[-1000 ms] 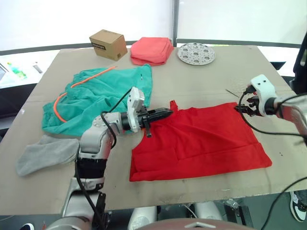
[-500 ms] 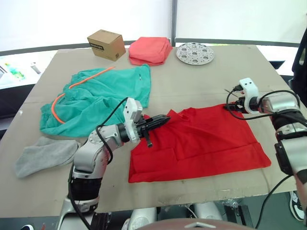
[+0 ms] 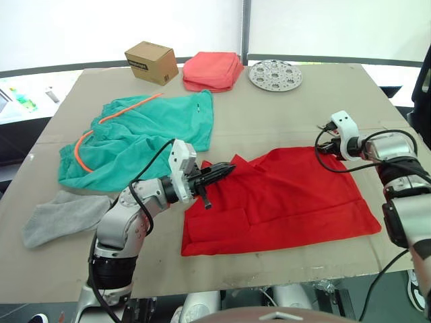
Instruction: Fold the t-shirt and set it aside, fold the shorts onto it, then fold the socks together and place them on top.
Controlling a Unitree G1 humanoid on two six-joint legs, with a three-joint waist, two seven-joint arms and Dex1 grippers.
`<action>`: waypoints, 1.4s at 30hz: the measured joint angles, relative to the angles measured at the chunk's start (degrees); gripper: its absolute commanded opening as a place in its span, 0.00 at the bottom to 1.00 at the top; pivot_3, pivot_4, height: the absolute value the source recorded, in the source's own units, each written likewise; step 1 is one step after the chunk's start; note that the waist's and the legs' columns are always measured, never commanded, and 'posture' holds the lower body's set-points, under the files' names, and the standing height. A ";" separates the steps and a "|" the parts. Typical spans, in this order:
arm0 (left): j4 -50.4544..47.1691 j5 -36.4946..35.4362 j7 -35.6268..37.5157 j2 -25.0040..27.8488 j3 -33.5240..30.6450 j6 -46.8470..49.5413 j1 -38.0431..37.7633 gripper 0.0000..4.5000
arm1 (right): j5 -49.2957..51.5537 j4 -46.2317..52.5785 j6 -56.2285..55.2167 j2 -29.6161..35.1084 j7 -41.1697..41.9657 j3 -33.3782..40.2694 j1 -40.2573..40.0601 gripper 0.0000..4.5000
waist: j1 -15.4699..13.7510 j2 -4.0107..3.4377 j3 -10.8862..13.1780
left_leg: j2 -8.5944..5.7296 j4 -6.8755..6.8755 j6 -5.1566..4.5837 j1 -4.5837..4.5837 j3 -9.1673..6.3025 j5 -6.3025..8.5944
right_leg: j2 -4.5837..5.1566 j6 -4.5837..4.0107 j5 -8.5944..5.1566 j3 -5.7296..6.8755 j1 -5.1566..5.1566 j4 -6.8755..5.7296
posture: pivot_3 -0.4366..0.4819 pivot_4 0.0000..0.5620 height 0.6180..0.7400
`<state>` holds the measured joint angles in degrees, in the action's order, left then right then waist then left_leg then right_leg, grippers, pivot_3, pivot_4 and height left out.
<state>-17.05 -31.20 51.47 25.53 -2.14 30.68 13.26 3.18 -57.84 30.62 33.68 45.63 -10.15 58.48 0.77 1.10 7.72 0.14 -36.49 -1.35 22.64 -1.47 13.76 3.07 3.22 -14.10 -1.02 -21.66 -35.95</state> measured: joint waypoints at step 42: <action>2.87 -1.15 -1.34 1.99 0.67 -0.20 1.16 0.00 | -8.62 -2.64 -4.52 5.41 6.85 1.57 0.76 0.85 | 0.16 -0.19 0.10 | 0.00 0.03 0.00 0.00 0.01 0.00 | 0.02 -0.01 0.00 -0.01 0.00 0.03 | 0.48 0.27 1.00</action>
<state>-14.18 -32.35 50.14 27.52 -1.46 30.48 14.43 -5.43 -60.48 26.10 39.09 52.48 -8.58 59.24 0.93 0.90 7.83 0.14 -36.46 -1.35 22.64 -1.46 13.76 3.10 3.21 -14.11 -1.03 -21.66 -35.92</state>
